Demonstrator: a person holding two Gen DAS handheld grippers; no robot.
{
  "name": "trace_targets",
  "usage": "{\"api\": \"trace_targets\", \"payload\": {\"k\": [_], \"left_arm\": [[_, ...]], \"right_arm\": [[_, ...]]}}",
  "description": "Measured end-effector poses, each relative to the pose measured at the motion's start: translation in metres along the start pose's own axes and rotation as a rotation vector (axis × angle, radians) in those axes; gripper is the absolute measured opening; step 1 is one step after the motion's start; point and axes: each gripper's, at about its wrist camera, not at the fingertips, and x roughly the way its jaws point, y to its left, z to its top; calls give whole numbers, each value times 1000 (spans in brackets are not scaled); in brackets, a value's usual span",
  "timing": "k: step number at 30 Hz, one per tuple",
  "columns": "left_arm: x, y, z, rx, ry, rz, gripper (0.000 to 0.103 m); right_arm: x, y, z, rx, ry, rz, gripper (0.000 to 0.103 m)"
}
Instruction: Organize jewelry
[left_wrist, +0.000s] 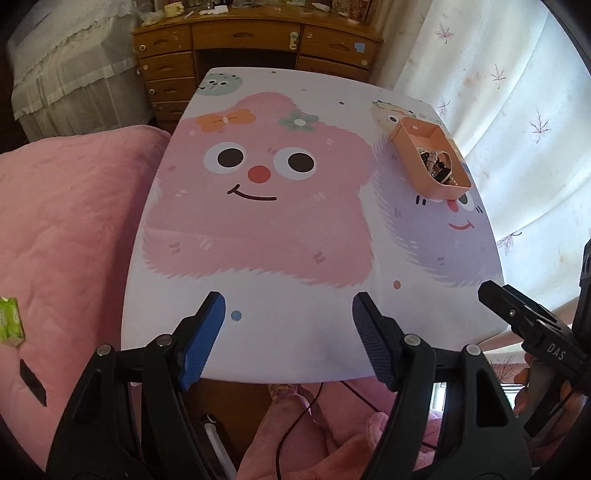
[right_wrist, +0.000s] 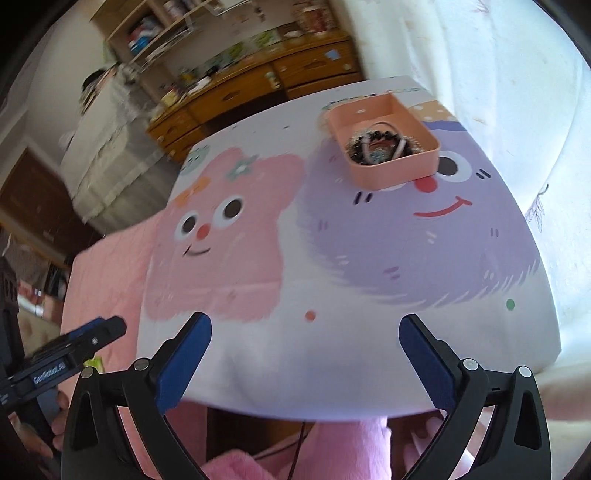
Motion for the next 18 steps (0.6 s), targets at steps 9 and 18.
{"api": "trace_targets", "payload": {"k": [9, 18], "left_arm": [[-44, -74, 23, 95, -100, -1, 71], [-69, -129, 37, 97, -183, -22, 79]], "right_arm": [[-60, 34, 21, -233, -14, 5, 102], [-100, 4, 40, -139, -5, 18, 103]]}}
